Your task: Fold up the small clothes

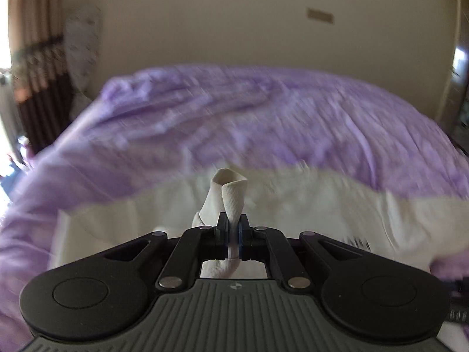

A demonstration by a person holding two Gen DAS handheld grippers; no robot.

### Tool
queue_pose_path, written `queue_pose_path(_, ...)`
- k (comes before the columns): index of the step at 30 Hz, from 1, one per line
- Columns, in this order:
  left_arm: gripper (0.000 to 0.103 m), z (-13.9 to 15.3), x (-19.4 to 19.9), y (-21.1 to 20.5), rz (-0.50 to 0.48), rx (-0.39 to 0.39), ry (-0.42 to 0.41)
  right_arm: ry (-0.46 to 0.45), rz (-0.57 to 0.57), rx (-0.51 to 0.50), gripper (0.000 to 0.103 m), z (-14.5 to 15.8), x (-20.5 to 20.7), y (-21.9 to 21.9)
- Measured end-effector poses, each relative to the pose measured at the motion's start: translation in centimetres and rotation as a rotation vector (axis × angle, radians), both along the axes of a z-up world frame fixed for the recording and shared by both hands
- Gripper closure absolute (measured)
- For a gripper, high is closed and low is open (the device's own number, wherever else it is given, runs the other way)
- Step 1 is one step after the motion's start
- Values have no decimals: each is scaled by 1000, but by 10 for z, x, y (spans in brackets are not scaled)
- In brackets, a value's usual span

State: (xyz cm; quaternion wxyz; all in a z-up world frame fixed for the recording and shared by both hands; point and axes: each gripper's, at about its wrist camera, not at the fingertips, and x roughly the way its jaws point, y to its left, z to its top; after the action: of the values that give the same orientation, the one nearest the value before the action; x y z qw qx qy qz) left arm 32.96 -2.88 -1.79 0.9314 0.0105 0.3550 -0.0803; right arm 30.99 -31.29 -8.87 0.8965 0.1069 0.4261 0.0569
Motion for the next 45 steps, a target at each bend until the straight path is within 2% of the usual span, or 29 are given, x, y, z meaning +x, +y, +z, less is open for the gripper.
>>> queue_pose_path(4, 97, -52, 2, -11, -70, -12, 138, 21, 33, 18, 62, -9, 9, 10)
queue_pose_path(5, 92, -60, 5, -13, -94, -22, 172, 30, 41, 34, 62, -11, 13, 12)
queue_pose_path(7, 77, -66, 3, -7, -112, -57, 210, 51, 56, 63, 62, -13, 22, 19)
queue_pose_path(9, 52, -62, -3, 2, -152, -105, 225, 67, 74, 89, 62, -12, 31, 29)
queue_pose_path(11, 42, -49, -8, 17, -188, -159, 222, 84, 98, 143, 62, -11, 41, 39)
queue_pose_path(14, 41, -26, -8, 43, -196, -216, 190, 117, 127, 247, 62, -10, 56, 58)
queue_pose_path(18, 41, -5, 2, 88, -84, -143, 129, 145, 166, 291, 62, -17, 72, 92)
queue_pose_path(22, 41, -4, 10, 137, 23, -105, 130, 222, 123, 354, 64, -43, 92, 104)
queue_pose_path(24, 41, -7, 14, 158, 63, -103, 141, 247, 105, 385, 76, -56, 100, 106)
queue_pose_path(26, 41, -11, 16, 173, 88, -101, 149, 269, 90, 406, 79, -67, 108, 109)
queue_pose_path(27, 41, -12, 16, 179, 98, -103, 150, 274, 85, 402, 92, -71, 110, 111)
queue_pose_path(28, 41, -14, 16, 183, 103, -107, 153, 273, 81, 396, 101, -71, 109, 113)
queue_pose_path(29, 41, -16, 15, 187, 107, -111, 155, 267, 77, 391, 103, -70, 107, 112)
queue_pose_path(33, 41, -28, 13, 194, 111, -103, 170, 204, 105, 380, 103, -47, 90, 107)
queue_pose_path(35, 42, -34, 14, 192, 119, -88, 188, 227, 117, 349, 103, -43, 85, 106)
queue_pose_path(38, 42, -38, 12, 193, 133, -97, 192, 284, 123, 286, 103, -54, 80, 106)
queue_pose_path(39, 42, -37, 10, 193, 135, -102, 189, 290, 118, 295, 96, -58, 79, 104)
queue_pose_path(40, 42, -35, 10, 194, 136, -105, 185, 289, 98, 310, 94, -60, 78, 100)
queue_pose_path(41, 42, -33, 8, 195, 135, -104, 180, 281, 86, 327, 82, -62, 78, 97)
queue_pose_path(42, 42, -30, 8, 195, 138, -98, 174, 273, 82, 346, 66, -64, 78, 95)
queue_pose_path(43, 42, -27, 8, 197, 142, -92, 167, 271, 86, 368, 63, -66, 79, 93)
queue_pose_path(45, 42, -21, 8, 200, 153, -89, 156, 290, 79, 395, 65, -74, 83, 93)
